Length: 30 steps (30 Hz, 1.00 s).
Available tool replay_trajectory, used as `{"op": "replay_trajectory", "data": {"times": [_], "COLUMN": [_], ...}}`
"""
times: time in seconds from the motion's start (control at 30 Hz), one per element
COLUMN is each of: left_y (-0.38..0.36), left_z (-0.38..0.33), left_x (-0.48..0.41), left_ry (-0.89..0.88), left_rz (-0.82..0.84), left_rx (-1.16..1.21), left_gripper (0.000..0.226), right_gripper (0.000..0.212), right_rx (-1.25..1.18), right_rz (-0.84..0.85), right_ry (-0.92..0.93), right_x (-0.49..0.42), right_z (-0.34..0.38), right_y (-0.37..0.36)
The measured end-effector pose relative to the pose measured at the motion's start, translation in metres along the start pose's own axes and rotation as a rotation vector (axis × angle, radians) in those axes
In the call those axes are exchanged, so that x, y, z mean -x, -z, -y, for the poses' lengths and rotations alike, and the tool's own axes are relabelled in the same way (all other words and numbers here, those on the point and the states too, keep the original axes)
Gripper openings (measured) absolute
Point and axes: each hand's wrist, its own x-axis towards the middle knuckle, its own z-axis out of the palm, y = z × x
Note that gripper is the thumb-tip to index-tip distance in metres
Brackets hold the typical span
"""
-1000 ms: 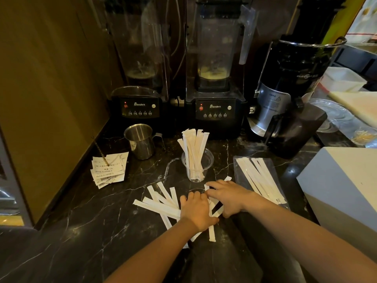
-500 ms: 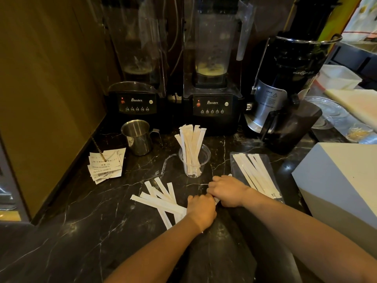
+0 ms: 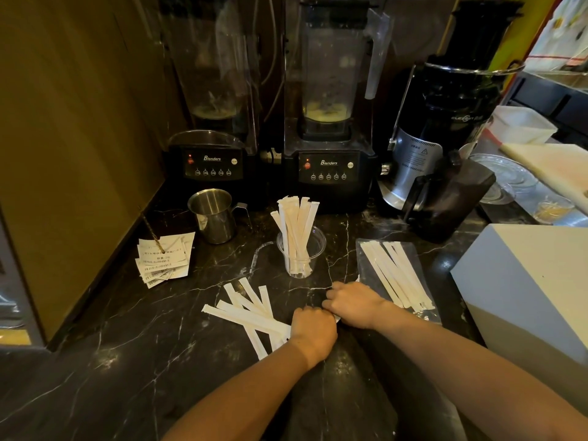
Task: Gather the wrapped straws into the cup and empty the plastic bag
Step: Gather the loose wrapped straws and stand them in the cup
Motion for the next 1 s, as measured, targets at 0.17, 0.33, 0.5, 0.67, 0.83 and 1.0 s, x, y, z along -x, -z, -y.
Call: {"op": "replay_trajectory", "data": {"times": [0.17,0.33,0.5,0.67,0.83,1.0], "left_y": [0.006,0.025,0.054,0.091,0.130,0.161], "left_z": [0.007,0.019,0.035,0.059,0.079,0.102], "left_x": [0.000,0.002,0.005,0.012,0.016,0.027], "left_ry": [0.014,-0.016,-0.091,-0.161,-0.139,-0.034], "left_rz": [0.041,-0.045,-0.234,-0.383,-0.468,-0.744], "left_rx": [0.078,0.067,-0.032,-0.245,-0.424,-0.206], "left_gripper": [0.030,0.031,0.031,0.031,0.027,0.028], "right_gripper": [0.029,0.026,0.010,0.015,0.022,0.021], "right_rx": [0.020,0.042,0.200,0.129,-0.016,-0.158], "right_rz": [-0.020,-0.179,-0.376,-0.459,-0.519,-0.584], "right_ry": [-0.022,-0.075,-0.107,-0.162,-0.228,-0.283], "right_x": [0.004,0.006,0.014,0.012,0.003,-0.007], "right_z": [0.002,-0.001,-0.003,-0.001,0.004,0.003], "right_y": [0.001,0.012,0.043,0.070,0.097,0.120]}}
